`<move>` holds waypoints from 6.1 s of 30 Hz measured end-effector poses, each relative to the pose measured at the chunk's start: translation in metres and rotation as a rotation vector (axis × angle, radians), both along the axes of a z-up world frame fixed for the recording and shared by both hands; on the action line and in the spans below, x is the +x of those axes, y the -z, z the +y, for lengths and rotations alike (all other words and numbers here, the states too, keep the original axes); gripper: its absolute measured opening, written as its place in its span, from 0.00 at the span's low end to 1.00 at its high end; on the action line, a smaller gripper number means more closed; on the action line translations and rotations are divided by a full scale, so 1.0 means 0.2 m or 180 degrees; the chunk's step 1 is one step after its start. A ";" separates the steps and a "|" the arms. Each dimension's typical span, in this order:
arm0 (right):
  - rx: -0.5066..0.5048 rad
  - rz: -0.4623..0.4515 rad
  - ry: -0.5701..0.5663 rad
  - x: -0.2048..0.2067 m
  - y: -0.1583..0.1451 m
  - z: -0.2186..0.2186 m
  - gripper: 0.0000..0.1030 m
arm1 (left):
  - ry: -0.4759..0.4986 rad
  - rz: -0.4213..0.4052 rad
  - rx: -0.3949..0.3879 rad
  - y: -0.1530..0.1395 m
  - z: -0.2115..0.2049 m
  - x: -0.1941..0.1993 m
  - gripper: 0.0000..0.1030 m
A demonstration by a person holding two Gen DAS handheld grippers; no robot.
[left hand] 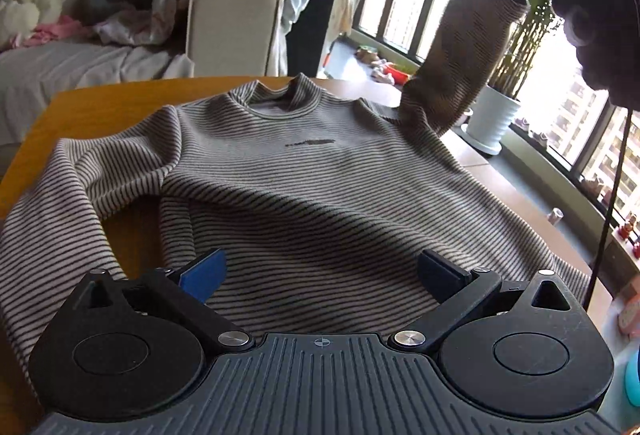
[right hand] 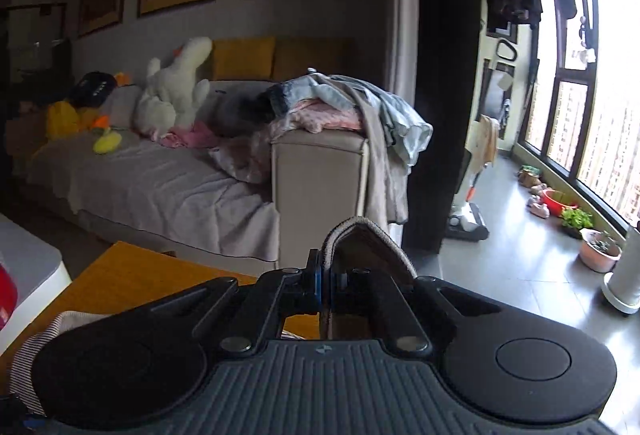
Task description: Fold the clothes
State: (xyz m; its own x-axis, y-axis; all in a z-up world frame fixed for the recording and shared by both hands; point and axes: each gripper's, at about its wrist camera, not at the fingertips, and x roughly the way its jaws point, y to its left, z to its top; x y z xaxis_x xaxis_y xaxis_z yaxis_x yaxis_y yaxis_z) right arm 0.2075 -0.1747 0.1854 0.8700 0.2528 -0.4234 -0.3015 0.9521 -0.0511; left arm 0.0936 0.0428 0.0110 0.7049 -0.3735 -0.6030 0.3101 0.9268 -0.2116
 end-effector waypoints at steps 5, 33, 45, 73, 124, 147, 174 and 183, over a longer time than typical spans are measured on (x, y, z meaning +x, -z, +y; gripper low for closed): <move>0.0007 0.0234 -0.0521 0.08 0.02 0.38 0.04 | -0.0028 -0.0041 0.0019 -0.03 0.05 -0.07 1.00; 0.1275 0.2309 -0.1416 -0.48 0.71 0.58 0.29 | -0.1051 -0.0008 -0.0218 -0.17 0.60 -0.01 1.00; 0.1904 0.2740 -0.0979 -0.44 0.94 0.83 0.29 | -0.1168 -0.0118 -0.0251 -0.26 0.63 -0.03 1.00; 0.0540 0.0706 -0.0555 -0.18 0.48 0.36 0.02 | -0.1353 0.0082 -0.0318 -0.19 0.64 0.04 1.00; 0.0737 0.0495 0.0289 0.08 0.72 -0.33 0.16 | -0.0582 -0.0054 0.0420 0.06 -0.05 0.65 1.00; 0.1583 0.1159 -0.0068 -0.09 0.83 -0.17 0.32 | -0.0404 -0.0068 0.0563 0.04 0.00 0.46 1.00; 0.3475 0.2535 0.0110 0.34 1.12 0.29 0.17 | -0.0244 -0.0002 0.0406 0.08 0.03 0.23 1.00; 0.2760 0.2184 -0.0124 0.15 0.92 -0.07 0.40 | -0.0184 0.0012 0.0310 0.07 0.08 0.22 1.00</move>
State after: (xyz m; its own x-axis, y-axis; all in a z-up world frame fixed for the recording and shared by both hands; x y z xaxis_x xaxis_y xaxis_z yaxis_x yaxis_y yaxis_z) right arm 0.2369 -0.1883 0.0015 0.5034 0.7193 -0.4788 -0.0410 0.5734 0.8183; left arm 0.1382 0.0578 -0.0032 0.7213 -0.2718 -0.6370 0.2548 0.9594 -0.1208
